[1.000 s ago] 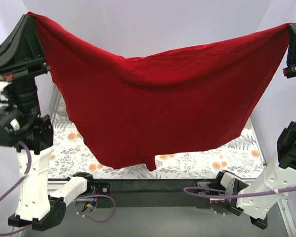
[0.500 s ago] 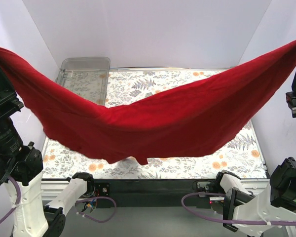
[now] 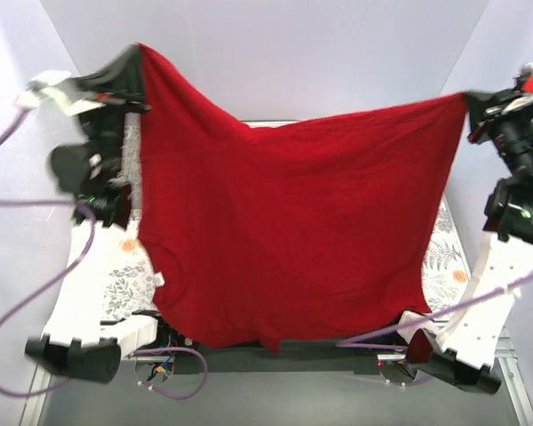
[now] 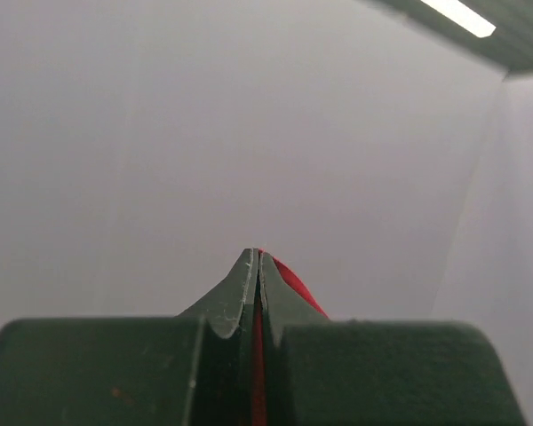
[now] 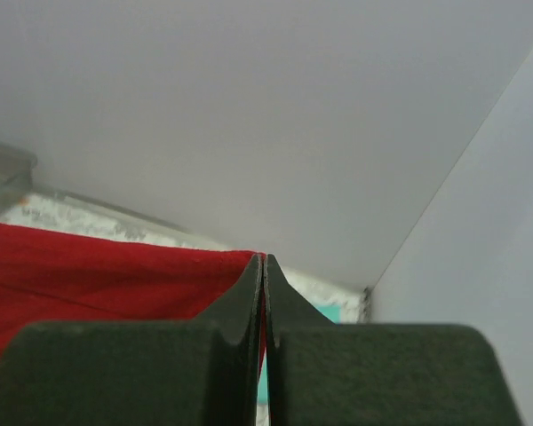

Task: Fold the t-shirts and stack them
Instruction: Flatten the tshirt out

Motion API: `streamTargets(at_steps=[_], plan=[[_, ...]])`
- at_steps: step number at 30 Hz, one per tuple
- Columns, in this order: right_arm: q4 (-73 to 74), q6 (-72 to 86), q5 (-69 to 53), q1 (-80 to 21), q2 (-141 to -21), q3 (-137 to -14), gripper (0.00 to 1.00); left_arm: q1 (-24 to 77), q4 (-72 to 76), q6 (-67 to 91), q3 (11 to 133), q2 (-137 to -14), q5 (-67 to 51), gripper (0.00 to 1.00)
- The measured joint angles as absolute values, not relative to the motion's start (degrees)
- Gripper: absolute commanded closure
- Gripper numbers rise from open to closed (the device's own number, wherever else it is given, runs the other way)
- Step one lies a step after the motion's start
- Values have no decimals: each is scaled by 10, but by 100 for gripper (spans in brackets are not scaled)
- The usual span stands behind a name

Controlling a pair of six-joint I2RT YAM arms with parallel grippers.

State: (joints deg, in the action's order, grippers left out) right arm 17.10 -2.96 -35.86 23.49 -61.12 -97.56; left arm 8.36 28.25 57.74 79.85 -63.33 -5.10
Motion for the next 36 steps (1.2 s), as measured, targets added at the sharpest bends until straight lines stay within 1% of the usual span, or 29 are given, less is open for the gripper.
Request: streamTargets(at_steps=[5,8,11,13,19,25,29,36], plan=[[98,-26,-378,235,-642,-755,99,84,311,598,705,-766,-54,100],[46,-25,-379,233,-678,-646,99,84,319,614,671,-860,-66,100],[-11,-26,-375,226,-725,-575,99,84,322,621,663,-944,-70,100],[-49,-29,-367,215,-759,-549,99,84,327,624,664,-991,-70,100],[-156,-34,-328,164,-870,-542,99,84,323,624,725,-1098,-65,100],[-202,-24,-289,154,-972,-594,99,84,319,623,801,-1163,-59,100],[-216,-14,-283,154,-998,-621,99,84,314,613,827,-1184,-51,100],[-238,-6,-274,154,-1011,-642,99,84,312,591,851,-1205,-54,100]])
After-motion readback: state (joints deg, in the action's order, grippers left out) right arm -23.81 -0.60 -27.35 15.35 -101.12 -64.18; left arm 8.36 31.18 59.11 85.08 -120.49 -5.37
